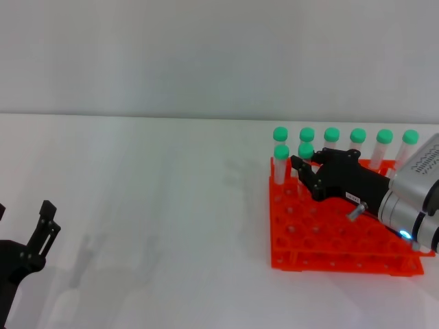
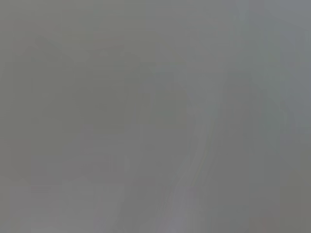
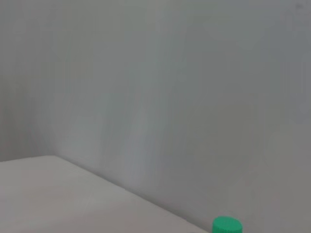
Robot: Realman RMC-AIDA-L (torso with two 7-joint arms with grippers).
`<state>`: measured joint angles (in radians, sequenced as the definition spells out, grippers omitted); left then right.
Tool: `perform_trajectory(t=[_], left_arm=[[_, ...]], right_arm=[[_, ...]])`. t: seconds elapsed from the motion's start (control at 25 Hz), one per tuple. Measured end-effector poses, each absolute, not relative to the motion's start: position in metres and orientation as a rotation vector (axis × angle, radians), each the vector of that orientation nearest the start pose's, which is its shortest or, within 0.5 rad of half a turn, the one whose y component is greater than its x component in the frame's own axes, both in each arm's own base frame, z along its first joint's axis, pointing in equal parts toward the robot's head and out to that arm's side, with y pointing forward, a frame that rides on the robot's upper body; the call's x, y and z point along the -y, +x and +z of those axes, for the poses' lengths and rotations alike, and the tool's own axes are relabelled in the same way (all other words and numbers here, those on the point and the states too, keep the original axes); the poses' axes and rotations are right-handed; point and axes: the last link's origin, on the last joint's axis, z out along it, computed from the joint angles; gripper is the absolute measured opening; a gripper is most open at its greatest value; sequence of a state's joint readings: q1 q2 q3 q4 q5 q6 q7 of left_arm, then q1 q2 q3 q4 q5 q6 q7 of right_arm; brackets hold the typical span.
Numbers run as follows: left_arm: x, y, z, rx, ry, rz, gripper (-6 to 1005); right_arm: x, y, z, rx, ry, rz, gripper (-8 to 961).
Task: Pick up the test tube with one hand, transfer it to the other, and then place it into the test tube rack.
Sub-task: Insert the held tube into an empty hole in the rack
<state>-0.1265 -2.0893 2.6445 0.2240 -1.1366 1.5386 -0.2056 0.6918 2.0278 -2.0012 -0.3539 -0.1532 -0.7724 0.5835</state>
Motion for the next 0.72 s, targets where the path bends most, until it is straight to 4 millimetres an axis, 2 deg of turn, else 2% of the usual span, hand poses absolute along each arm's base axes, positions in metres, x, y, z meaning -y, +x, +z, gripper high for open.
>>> perform_trajectory(t=[0.72], left_arm=[[-0.2129,-0.3513,-0.0099,0.576,-1.428,-0.871,867]], right_arm=[[-0.4032,0.2093,-0.0794,-0.318,-2.309,0.609,321]])
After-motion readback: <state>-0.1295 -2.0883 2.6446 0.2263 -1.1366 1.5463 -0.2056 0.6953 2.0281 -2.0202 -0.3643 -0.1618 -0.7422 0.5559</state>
